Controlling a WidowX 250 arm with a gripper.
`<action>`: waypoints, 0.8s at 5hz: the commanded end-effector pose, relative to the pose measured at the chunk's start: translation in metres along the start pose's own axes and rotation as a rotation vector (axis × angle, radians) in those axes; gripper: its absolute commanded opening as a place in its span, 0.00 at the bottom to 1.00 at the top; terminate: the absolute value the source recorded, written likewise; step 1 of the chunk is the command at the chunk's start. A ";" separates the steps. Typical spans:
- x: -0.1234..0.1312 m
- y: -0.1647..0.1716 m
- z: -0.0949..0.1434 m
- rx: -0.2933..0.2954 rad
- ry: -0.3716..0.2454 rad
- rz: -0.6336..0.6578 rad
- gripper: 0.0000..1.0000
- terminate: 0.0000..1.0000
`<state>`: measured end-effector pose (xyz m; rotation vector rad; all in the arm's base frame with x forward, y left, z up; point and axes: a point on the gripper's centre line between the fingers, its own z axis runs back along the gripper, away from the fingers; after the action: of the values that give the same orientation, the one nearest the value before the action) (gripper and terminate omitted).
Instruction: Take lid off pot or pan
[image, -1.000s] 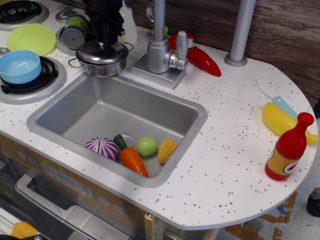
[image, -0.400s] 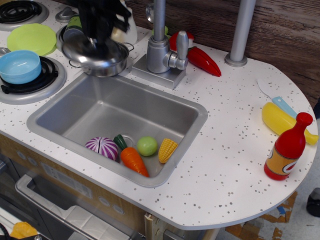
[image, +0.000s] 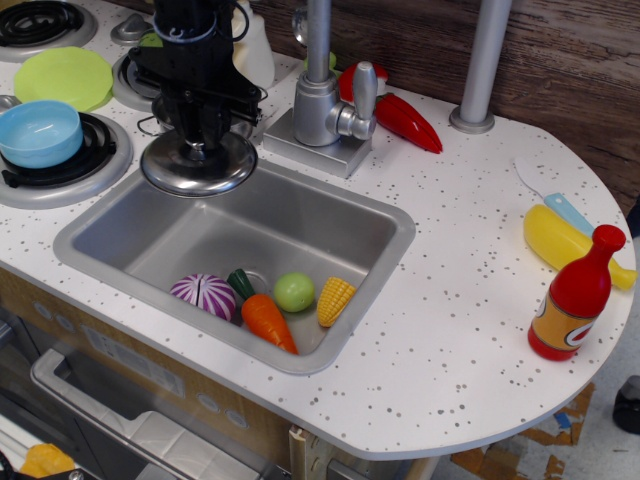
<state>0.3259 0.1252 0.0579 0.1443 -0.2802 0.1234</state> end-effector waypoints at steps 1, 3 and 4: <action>-0.003 0.007 -0.020 -0.050 -0.052 -0.028 0.00 0.00; -0.012 0.011 -0.046 -0.150 -0.073 -0.090 0.00 0.00; -0.009 0.015 -0.045 -0.163 -0.090 -0.144 1.00 0.00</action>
<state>0.3209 0.1387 0.0008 -0.0182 -0.3263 -0.0268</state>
